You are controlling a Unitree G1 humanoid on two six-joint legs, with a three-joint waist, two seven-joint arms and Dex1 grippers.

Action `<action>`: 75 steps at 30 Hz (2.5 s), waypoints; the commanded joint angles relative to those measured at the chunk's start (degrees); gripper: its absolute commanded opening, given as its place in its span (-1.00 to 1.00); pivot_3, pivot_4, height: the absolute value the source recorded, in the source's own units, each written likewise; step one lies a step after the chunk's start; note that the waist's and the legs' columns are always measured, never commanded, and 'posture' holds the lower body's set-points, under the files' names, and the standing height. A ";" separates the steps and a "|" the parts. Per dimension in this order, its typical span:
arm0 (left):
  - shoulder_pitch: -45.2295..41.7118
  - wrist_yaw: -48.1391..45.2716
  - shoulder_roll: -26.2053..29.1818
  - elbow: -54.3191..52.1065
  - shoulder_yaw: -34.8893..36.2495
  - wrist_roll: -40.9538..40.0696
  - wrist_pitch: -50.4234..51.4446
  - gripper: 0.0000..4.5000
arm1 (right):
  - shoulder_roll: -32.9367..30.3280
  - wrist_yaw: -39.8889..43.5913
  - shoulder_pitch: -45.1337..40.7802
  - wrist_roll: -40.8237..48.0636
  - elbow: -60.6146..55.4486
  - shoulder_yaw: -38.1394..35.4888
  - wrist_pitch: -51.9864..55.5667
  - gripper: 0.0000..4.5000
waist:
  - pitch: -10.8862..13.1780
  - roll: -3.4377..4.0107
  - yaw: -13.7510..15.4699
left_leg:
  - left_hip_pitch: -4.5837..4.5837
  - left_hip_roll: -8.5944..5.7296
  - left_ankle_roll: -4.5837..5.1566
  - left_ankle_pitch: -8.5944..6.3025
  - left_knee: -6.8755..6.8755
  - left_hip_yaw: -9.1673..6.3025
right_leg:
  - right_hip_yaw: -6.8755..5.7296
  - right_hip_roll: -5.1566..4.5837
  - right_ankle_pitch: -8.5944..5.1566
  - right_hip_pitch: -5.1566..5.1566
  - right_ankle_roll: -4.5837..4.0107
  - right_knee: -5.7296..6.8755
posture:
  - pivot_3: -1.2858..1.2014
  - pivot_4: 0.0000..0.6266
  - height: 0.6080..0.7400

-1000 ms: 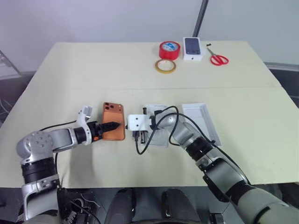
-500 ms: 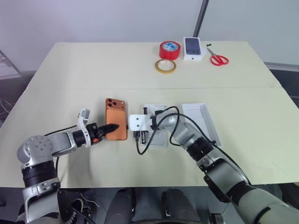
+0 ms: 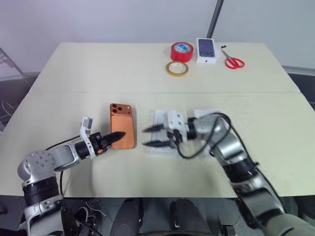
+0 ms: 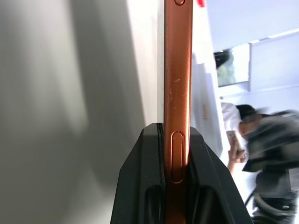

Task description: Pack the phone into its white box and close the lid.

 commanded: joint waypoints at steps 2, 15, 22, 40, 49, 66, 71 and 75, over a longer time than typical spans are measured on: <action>-1.04 -2.18 0.44 -3.10 -1.34 -1.50 -3.29 -1.00 | -5.51 -1.76 4.29 -4.74 -5.02 0.19 -10.50 -0.19 | 0.00 0.01 0.01 | -0.14 0.02 -0.01 0.02 -0.01 0.00 | 0.01 0.04 0.01 -0.17 -0.02 0.02 | 0.03 -0.52 1.00; -5.26 -3.29 1.66 1.23 -4.36 -0.58 -7.21 -1.00 | -6.34 -7.58 7.86 -8.27 -1.96 1.27 -16.47 -0.42 | 0.02 -0.02 0.69 | -0.28 0.04 0.04 0.03 0.47 -0.08 | -0.06 0.12 0.01 -0.08 -0.02 0.17 | 0.03 -0.52 1.00; -7.99 -0.04 0.00 1.32 -3.39 -2.44 -6.47 -1.00 | -5.53 -9.96 7.44 -10.17 -0.41 2.48 -17.62 -0.99 | 0.02 -0.03 0.70 | -0.27 0.05 0.04 0.04 0.54 -0.11 | -0.08 0.15 0.01 -0.07 -0.02 0.27 | 0.03 -0.52 1.00; -10.69 6.37 -7.50 1.73 -6.60 -2.85 -8.67 -1.00 | 3.70 -13.55 2.32 -6.66 -1.76 2.69 -6.55 -0.11 | 0.03 -0.04 0.74 | -0.25 0.17 -0.04 0.10 0.67 -0.14 | -0.07 0.44 0.02 0.01 0.01 0.35 | 0.03 -0.52 1.00; -11.13 5.28 -6.19 3.19 -8.45 -2.11 -7.31 -1.00 | -4.21 -10.03 3.23 4.76 -8.72 -7.22 3.47 0.34 | 0.03 -0.05 0.78 | -0.22 0.25 -0.01 0.08 0.65 -0.16 | -0.06 0.53 0.03 0.01 0.00 0.36 | 0.03 -0.52 1.00; -14.24 2.87 0.83 1.69 -11.60 -0.77 -4.26 0.99 | -1.95 -14.83 0.62 0.88 -1.66 -5.07 -2.78 0.37 | 0.03 -0.05 0.67 | -0.22 0.27 -0.03 0.10 0.65 -0.16 | -0.04 0.59 0.03 -0.01 -0.01 0.40 | 0.03 -0.52 1.00; -13.62 2.90 4.16 0.68 -10.01 0.73 -6.42 0.99 | -1.82 -15.45 -0.27 0.45 0.49 -5.37 -4.42 0.37 | 0.03 -0.05 0.67 | -0.21 0.27 -0.03 0.09 0.67 -0.16 | -0.04 0.59 0.03 0.01 -0.01 0.39 | 0.03 -0.52 1.00; -12.16 5.36 6.45 -0.07 -15.52 13.07 -18.57 0.65 | 0.26 -19.93 -2.88 -0.67 4.60 -6.84 -5.74 0.13 | 0.03 -0.05 0.67 | -0.21 0.28 -0.03 0.10 0.66 -0.16 | -0.04 0.58 0.03 0.01 -0.01 0.40 | 0.03 -0.52 1.00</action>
